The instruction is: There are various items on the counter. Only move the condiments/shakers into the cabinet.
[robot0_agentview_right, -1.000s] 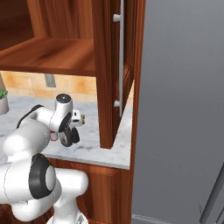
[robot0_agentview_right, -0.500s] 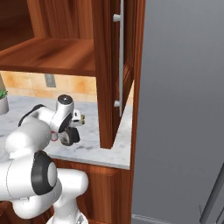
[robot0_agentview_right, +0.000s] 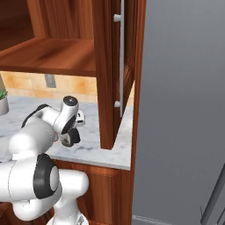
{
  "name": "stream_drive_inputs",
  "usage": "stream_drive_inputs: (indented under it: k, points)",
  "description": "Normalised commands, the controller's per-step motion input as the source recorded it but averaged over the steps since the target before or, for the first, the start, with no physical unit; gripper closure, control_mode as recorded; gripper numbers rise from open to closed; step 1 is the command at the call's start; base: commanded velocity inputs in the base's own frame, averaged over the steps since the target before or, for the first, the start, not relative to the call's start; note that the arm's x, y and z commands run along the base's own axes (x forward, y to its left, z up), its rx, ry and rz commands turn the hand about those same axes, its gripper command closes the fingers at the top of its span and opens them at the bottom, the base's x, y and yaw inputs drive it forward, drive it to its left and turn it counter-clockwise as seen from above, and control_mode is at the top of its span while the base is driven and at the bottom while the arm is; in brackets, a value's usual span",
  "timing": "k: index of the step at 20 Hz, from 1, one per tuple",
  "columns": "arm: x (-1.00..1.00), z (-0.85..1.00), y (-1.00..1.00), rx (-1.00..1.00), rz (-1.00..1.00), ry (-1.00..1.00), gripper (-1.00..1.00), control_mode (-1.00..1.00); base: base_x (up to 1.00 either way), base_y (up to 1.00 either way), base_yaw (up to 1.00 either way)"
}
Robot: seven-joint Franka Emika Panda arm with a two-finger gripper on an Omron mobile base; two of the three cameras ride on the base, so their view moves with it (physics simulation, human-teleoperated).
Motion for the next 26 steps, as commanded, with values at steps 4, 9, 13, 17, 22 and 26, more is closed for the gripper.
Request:
stream_drive_inputs:
  k: [4, 9, 13, 17, 22, 26]
  points:
    - [0.09, 0.00, -0.07, 0.00, 0.14, 0.00, -1.00, -1.00, 0.00, 0.00, 0.00]
    - [0.10, 0.00, -0.03, 0.00, 0.04, 0.00, -1.00, -1.00, 0.00, 0.00, 0.00]
    - [0.11, -0.02, 0.05, 0.00, 0.01, 0.00, -1.00, -1.00, 0.00, 0.00, 0.00]
    - [0.04, -0.02, 0.19, 0.00, 0.00, 0.00, 1.00, -1.00, 0.00, 0.00, 0.00]
    - [-0.12, 0.08, 0.00, 0.00, 0.00, -0.03, 1.00, -1.00, 0.00, 0.00, 0.00]
    - [-0.52, 0.95, 0.00, 0.00, -0.04, -0.13, 1.00, -1.00, 0.00, 0.00, 0.00]
